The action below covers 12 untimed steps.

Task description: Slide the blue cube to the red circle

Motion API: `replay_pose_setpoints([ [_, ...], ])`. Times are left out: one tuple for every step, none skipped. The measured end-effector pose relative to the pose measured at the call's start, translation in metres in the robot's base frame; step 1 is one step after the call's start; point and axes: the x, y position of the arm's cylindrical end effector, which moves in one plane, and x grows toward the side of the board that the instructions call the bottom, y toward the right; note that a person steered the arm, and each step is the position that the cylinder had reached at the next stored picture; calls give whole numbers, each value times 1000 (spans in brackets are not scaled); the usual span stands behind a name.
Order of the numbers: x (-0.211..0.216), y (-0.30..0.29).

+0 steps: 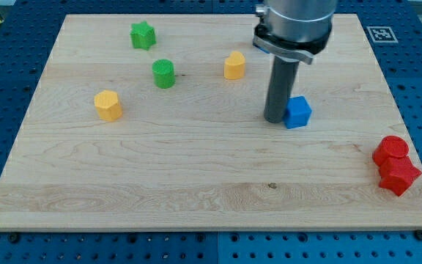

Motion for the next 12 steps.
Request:
replay_pose_setpoints([
  [-6,19],
  [-16,54],
  [-16,68],
  [-19,72],
  [-44,78],
  [-42,88],
  [-34,109],
  [-34,110],
  [-26,107],
  [-20,96],
  [-15,96],
  [-2,96],
])
